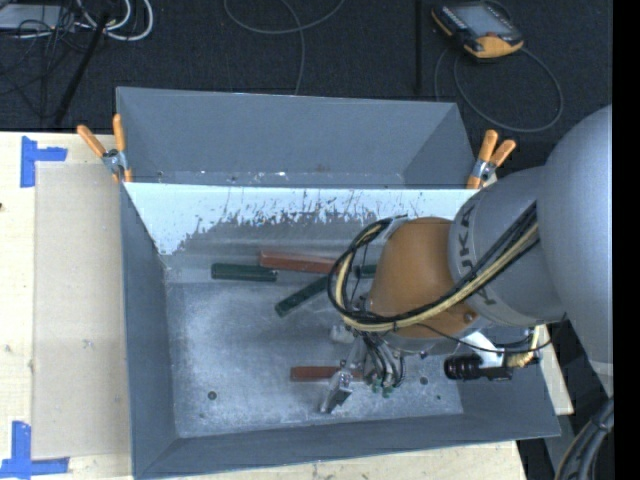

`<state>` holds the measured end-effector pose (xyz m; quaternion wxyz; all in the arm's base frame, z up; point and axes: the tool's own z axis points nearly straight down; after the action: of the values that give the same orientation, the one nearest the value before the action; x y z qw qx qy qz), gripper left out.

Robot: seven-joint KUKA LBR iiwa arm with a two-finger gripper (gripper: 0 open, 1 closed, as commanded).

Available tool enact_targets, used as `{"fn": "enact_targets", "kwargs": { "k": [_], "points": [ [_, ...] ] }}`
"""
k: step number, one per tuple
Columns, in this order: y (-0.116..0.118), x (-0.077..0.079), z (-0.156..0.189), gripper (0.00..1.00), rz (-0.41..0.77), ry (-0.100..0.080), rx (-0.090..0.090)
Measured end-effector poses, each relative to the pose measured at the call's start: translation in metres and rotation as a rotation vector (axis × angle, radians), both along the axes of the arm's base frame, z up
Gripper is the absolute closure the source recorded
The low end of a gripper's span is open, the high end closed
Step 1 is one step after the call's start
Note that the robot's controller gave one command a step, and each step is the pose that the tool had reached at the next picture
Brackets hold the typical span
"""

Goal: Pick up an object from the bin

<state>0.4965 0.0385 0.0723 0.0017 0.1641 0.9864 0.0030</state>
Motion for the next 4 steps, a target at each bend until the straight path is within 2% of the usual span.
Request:
{"fn": "enact_targets", "kwargs": {
  "k": [1,2,3,4],
  "points": [
    [-0.0115,0.0039,0.0001,0.0,0.111,-0.001,-0.001],
    [-0.0058,0.0031,0.0012,0.0,0.023,-0.003,-0.005],
    [-0.0045,0.0061,0.0035,1.0,0.09,-0.005,-0.001],
    [-0.0054,0.0063,0.0035,1.0,0.103,-0.005,0.0]
  ]
}}
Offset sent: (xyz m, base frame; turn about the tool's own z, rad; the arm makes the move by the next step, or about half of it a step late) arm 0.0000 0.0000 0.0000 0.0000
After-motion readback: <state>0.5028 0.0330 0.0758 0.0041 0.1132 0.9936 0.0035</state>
